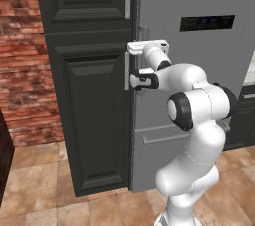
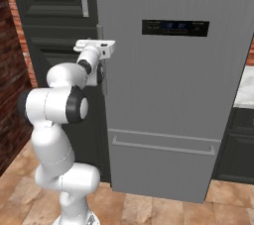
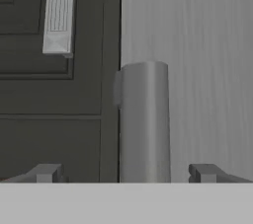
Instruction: Retrieve the fish from the fridge and place it on the saucepan with marinade on the stove.
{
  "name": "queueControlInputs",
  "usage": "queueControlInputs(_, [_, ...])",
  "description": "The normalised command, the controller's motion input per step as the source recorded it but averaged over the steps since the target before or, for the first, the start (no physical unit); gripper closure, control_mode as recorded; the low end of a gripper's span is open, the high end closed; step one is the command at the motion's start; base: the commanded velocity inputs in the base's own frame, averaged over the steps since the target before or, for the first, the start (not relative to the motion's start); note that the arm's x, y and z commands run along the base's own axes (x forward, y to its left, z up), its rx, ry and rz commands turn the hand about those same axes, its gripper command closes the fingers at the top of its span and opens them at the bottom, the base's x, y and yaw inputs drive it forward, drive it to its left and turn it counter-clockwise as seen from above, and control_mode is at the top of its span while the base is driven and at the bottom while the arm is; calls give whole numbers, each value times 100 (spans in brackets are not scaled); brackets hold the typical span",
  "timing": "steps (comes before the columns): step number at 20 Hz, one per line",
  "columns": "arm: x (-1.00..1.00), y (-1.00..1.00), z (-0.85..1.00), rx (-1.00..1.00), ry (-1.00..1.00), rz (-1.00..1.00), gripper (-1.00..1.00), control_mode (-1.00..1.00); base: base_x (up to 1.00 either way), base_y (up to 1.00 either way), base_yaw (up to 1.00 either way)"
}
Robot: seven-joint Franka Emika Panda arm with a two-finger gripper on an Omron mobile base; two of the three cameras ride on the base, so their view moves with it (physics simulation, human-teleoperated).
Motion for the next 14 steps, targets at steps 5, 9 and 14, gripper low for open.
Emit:
queueControlInputs(5, [28, -2, 0, 0, -1, 0, -100, -100, 0, 0, 0])
queueControlInputs(9, [27, 0, 0, 0, 0, 0, -100, -100, 0, 0, 0])
queueControlInputs(14, [17, 0, 0, 0, 0, 0, -100, -100, 0, 0, 0])
